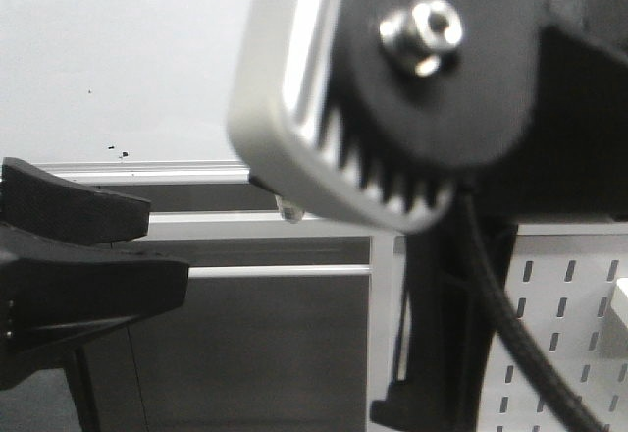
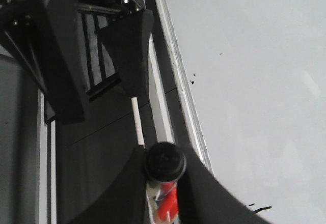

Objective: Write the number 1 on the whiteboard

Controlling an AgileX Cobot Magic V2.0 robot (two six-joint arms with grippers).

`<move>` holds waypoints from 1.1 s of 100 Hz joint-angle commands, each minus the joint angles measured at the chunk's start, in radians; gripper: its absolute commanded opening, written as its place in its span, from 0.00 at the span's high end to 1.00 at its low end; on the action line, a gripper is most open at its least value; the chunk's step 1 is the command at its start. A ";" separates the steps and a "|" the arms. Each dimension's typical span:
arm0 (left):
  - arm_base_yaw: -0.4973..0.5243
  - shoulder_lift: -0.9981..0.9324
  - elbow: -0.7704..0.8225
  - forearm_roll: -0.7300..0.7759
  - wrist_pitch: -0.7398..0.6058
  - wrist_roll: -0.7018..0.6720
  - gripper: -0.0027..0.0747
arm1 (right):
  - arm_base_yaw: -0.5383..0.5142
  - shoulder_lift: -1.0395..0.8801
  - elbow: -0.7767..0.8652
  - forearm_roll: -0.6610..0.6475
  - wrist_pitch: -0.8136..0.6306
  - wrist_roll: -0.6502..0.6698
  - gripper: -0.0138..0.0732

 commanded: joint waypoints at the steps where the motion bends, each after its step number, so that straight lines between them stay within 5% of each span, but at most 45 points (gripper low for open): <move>1: -0.001 -0.028 -0.008 0.002 -0.206 0.020 0.26 | 0.022 -0.028 -0.021 0.033 -0.109 -0.006 0.91; 26: -0.001 -0.028 -0.011 0.016 -0.206 0.090 0.26 | 0.072 -0.030 -0.095 0.221 -0.148 0.008 0.91; 72: -0.001 -0.028 -0.012 0.008 -0.206 0.150 0.26 | 0.072 -0.119 -0.180 0.595 0.054 0.008 0.91; 110: -0.047 -0.028 -0.013 0.049 -0.206 0.150 0.26 | 0.065 -0.188 -0.180 0.755 0.205 0.004 0.91</move>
